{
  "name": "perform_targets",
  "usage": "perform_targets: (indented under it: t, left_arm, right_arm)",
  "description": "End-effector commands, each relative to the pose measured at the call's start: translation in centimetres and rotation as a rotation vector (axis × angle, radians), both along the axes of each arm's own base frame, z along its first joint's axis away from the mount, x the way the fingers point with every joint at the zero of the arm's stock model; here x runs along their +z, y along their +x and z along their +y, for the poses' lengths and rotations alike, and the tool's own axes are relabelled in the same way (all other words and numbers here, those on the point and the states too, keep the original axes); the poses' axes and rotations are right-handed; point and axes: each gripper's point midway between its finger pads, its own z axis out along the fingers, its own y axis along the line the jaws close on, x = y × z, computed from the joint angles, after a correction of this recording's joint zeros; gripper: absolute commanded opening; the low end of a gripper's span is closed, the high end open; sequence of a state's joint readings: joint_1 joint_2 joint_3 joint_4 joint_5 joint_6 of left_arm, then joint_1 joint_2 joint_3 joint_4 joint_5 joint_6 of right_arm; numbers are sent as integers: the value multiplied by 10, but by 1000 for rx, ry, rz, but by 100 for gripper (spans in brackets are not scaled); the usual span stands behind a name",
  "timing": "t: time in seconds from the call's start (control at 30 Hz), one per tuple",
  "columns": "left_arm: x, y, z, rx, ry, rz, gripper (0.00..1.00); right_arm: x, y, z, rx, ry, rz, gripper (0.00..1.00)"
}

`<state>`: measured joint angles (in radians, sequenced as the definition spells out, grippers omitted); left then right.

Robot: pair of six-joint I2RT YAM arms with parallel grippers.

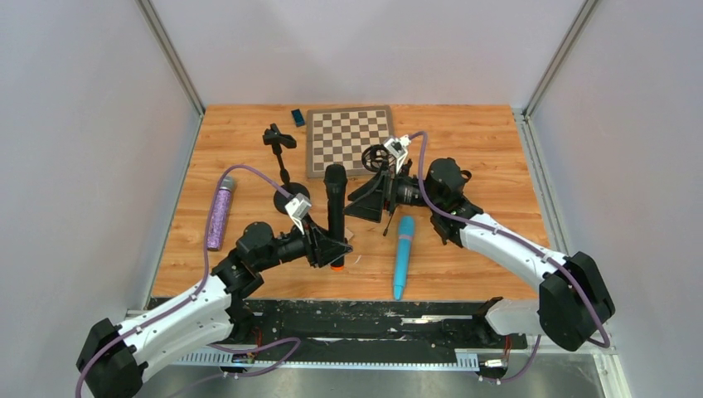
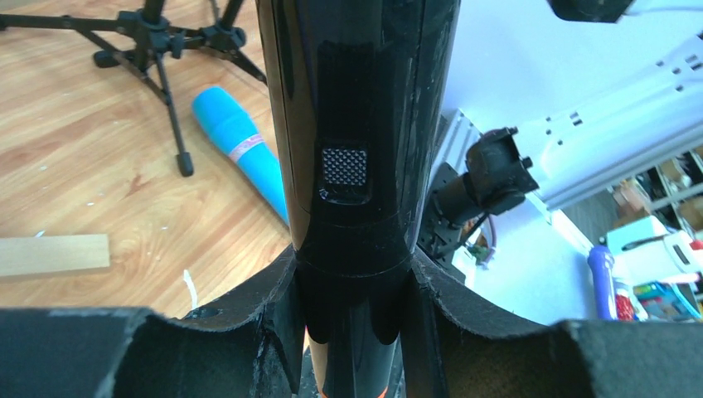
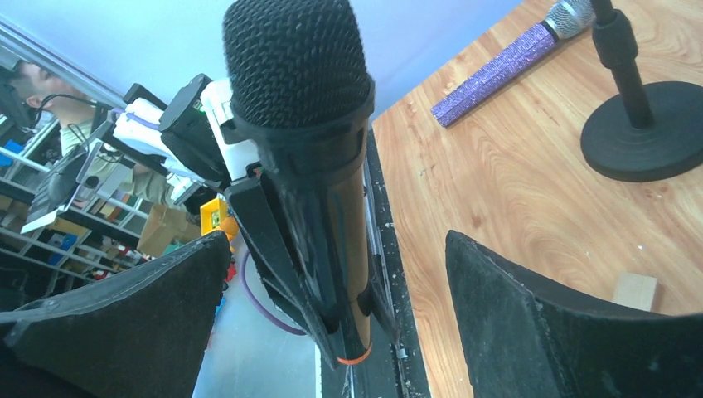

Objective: Attach the microphones to the stand

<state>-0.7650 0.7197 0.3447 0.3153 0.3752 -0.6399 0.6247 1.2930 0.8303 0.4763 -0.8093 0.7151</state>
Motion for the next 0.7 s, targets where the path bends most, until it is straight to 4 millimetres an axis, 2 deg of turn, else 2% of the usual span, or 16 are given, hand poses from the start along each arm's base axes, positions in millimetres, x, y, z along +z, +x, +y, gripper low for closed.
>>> perform_targets:
  t: [0.0,0.1,0.23,0.37,0.5,0.67]
  left_arm:
    - [41,-10,-10,-98,-106,-136,0]
    - [42,-11,-13,-112,-107,-130,0]
    - [42,-11,-14,-116,-111,-124,0]
    - [40,-9,-12,-98,-120,-119,0]
    - [39,-7,-10,-75,-128,-113,0]
    - [37,-5,-10,-67,-124,-107,0]
  right_arm:
    - [22,-11,9,69,87,-42,98]
    - [25,-15,15,99,106,-34,90]
    - [31,-21,20,136,142,-28,71]
    - [31,-30,25,174,156,-9,60]
    - [29,-36,32,194,153,6,43]
    - [29,-37,33,192,166,8,37]
